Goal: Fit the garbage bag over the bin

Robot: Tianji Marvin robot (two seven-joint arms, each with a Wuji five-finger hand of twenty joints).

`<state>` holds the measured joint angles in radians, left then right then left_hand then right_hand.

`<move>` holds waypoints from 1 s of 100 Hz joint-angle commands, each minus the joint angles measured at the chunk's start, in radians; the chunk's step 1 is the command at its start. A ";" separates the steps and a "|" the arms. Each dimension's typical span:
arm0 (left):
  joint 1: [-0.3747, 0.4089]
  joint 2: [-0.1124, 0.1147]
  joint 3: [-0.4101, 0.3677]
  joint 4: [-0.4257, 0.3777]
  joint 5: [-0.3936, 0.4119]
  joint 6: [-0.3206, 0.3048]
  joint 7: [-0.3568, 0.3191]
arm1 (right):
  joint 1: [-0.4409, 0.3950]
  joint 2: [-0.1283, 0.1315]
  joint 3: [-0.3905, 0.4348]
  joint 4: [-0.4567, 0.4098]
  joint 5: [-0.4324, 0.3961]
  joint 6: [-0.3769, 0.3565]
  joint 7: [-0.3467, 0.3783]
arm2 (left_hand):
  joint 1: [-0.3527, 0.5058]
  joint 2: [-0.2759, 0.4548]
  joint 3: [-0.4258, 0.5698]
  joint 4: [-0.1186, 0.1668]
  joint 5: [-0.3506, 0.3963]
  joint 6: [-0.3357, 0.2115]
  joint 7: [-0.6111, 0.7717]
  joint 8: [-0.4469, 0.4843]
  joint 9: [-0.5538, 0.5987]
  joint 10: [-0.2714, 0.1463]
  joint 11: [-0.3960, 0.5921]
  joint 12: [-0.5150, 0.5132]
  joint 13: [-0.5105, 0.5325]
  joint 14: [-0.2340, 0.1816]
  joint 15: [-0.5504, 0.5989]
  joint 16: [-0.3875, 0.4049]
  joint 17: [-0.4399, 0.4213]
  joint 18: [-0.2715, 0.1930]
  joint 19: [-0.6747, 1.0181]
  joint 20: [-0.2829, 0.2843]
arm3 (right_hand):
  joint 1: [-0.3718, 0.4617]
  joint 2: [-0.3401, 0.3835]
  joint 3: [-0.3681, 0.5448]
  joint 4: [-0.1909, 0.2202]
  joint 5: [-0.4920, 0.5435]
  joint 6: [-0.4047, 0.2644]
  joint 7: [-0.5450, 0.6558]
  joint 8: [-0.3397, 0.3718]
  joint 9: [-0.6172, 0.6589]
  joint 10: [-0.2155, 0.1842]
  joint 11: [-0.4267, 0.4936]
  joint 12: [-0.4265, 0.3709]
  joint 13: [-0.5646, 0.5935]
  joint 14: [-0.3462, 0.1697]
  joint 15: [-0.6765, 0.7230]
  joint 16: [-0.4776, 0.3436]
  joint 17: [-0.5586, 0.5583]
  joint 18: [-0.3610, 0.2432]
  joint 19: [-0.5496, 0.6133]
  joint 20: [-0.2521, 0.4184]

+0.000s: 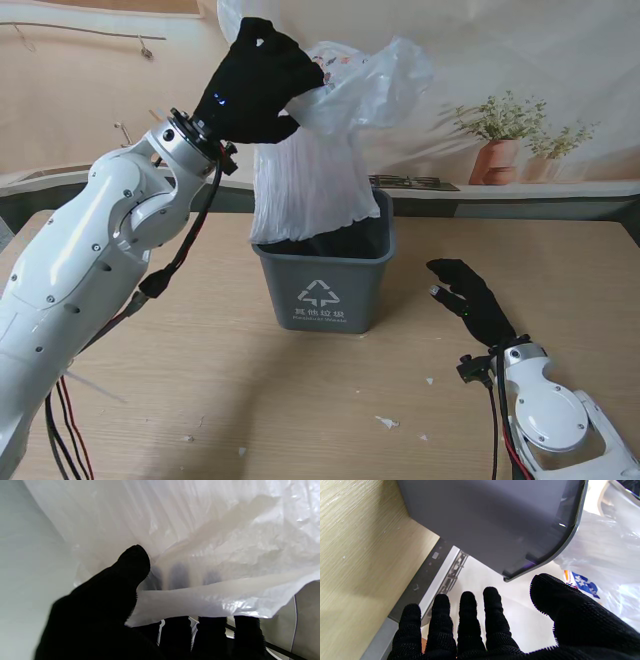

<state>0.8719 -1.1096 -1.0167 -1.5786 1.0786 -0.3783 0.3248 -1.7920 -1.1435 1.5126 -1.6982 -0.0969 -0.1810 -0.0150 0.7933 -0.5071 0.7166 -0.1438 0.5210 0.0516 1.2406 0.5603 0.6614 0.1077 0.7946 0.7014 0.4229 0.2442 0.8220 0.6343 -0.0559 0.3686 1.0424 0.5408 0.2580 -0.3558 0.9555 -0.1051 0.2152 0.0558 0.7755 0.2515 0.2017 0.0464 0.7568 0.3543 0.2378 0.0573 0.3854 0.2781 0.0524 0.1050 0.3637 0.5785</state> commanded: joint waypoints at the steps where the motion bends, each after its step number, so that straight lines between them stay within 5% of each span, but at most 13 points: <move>1: -0.011 -0.004 0.013 0.011 0.005 -0.001 -0.011 | -0.005 -0.007 -0.003 -0.003 -0.002 0.003 0.013 | 0.040 0.009 0.022 -0.006 -0.007 0.014 0.037 -0.011 -0.010 0.039 0.024 -0.007 -0.017 0.017 0.017 0.000 -0.025 0.015 0.040 0.009 | -0.025 0.012 -0.012 -0.007 0.004 -0.005 -0.004 -0.010 -0.021 -0.009 0.005 -0.003 -0.018 -0.036 -0.002 -0.006 -0.002 -0.014 -0.024 0.015; 53: -0.097 -0.014 0.159 0.125 0.041 -0.023 0.076 | -0.011 -0.011 0.009 0.002 0.004 0.001 0.002 | 0.049 0.007 0.026 -0.011 -0.018 0.023 0.053 -0.018 -0.028 0.047 0.044 -0.013 -0.043 0.024 0.039 -0.002 -0.057 0.014 0.053 0.009 | -0.023 0.012 -0.013 -0.007 0.003 -0.005 -0.004 -0.010 -0.024 -0.009 0.006 -0.003 -0.020 -0.038 -0.003 -0.006 -0.004 -0.016 -0.025 0.015; 100: -0.040 0.031 0.120 0.069 0.145 -0.123 0.020 | -0.011 -0.010 0.009 0.002 0.001 0.005 0.003 | 0.049 0.001 0.040 -0.003 -0.017 0.023 0.054 -0.018 -0.030 0.040 0.037 -0.017 -0.052 0.020 0.027 -0.017 -0.057 0.015 0.015 -0.016 | -0.023 0.013 -0.014 -0.007 0.003 -0.005 -0.004 -0.010 -0.023 -0.010 0.006 -0.003 -0.020 -0.038 -0.003 -0.006 -0.003 -0.016 -0.025 0.015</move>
<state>0.8244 -1.0881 -0.8811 -1.4851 1.2178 -0.4920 0.3652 -1.7974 -1.1467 1.5247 -1.6942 -0.0967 -0.1810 -0.0269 0.7933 -0.5071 0.7261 -0.1438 0.5210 0.0592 1.2546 0.5474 0.6528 0.1138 0.8183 0.6894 0.4098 0.2455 0.8381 0.6309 -0.0942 0.3685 1.0529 0.5311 0.2580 -0.3558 0.9555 -0.1051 0.2152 0.0558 0.7755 0.2515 0.2017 0.0464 0.7568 0.3542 0.2378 0.0573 0.3854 0.2781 0.0524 0.1050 0.3637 0.5785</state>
